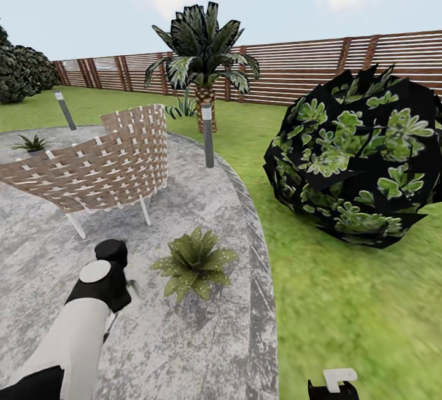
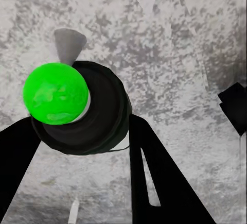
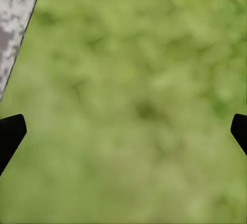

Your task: Pick up the pesticide atomizer in the garden and spray insectifuge to fully cover both potted plants in the garden.

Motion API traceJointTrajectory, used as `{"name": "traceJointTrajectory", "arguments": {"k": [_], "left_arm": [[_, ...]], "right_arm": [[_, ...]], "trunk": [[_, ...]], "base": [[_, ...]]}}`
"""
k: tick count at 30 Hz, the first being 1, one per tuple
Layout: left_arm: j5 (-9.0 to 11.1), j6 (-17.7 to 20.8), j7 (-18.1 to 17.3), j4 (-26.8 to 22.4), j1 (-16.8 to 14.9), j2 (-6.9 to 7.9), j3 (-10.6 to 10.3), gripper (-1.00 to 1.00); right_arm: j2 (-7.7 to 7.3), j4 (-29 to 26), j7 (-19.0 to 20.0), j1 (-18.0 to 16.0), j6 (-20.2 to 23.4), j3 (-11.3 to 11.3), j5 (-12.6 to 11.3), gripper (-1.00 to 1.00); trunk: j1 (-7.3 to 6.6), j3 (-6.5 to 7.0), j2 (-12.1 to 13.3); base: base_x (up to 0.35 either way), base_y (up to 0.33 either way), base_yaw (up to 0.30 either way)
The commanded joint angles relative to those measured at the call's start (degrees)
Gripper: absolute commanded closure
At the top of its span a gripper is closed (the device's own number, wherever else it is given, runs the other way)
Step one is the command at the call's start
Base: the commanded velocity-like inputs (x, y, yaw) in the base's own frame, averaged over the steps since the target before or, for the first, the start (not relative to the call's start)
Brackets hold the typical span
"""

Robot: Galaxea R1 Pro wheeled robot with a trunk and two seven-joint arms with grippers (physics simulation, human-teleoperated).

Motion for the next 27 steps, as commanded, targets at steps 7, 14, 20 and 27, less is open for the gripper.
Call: {"name": "traceJointTrajectory", "arguments": {"k": [7, 14, 20, 27], "left_arm": [[14.6, -0.3, -0.4, 0.5, 3.6, 3.22, 1.0, 1.0], [30.9, -10.7, 5.8, 0.6, 9.2, 5.31, 1.1, 1.0], [44.1, -26.0, 12.1, 3.4, 12.7, 5.35, 1.1, 1.0], [43.9, -27.0, 10.7, 5.8, 11.4, 6.48, 1.9, 1.0]], "right_arm": [[0.05, -1.1, 1.8, -0.1, -0.2, 2.9, 1.2, -1.0], [-0.25, -16.0, 26.2, -0.2, 0.1, 7.1, 1.9, -1.0], [-0.49, -26.4, 51.3, -0.3, 0.4, 7.3, 2.1, -1.0], [1.03, -30.4, 56.1, -0.4, 0.5, 6.6, 2.5, -1.0]], "trunk": [[-0.01, -0.05, 0.0], [-0.01, -0.05, 0.0], [-0.01, -0.05, 0.0], [-0.01, -0.05, 0.0]], "base": [[-0.119, 0.0, 0.007], [-0.326, 0.0, 0.0], [-0.224, 0.0, 0.0], [-0.007, 0.0, 0.0]]}}
